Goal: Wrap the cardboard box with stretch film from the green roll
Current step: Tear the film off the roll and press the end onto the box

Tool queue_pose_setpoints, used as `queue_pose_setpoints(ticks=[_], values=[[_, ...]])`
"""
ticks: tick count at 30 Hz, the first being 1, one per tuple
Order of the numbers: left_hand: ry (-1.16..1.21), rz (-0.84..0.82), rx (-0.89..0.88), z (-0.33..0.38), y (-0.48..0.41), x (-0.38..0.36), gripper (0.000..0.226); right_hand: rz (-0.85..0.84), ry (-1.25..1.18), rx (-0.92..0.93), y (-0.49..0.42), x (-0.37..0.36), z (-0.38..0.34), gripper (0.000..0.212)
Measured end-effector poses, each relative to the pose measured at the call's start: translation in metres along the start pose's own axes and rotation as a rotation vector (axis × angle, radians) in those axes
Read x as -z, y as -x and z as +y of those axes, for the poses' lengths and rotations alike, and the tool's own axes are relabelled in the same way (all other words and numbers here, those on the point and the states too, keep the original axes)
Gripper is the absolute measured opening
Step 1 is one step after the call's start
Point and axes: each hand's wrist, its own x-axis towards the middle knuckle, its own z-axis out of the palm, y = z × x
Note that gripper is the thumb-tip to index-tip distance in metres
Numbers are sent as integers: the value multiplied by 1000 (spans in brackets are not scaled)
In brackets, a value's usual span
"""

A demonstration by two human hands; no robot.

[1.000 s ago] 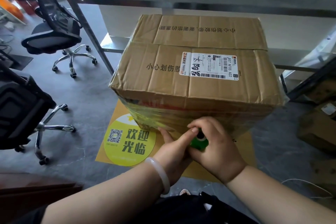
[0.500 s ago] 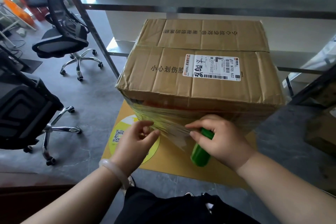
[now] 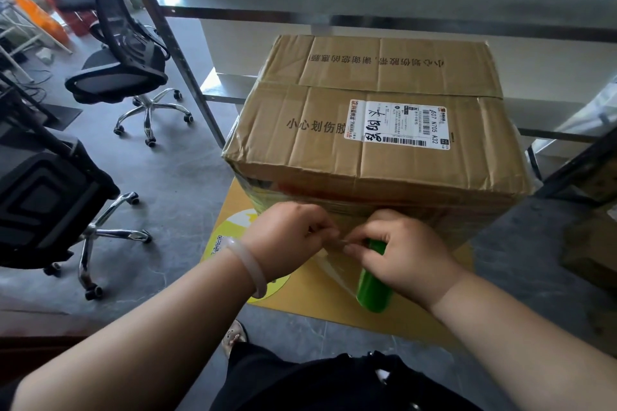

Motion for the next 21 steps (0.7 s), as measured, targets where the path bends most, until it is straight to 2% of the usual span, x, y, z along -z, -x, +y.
queue_pose_setpoints(ticks=[2, 7, 16, 21], values=[[-7, -81, 17, -1, -4, 3, 22, -30, 16, -21, -3, 0, -4, 17], [-27, -201, 17, -7, -9, 9, 24, -56, 102, -76, -6, 4, -12, 34], [-1, -149, -2, -5, -7, 7, 18, -76, 307, -112, -12, -10, -20, 33], [-113, -103, -30, -5, -6, 2, 24, -109, 331, -132, -12, -17, -17, 35]])
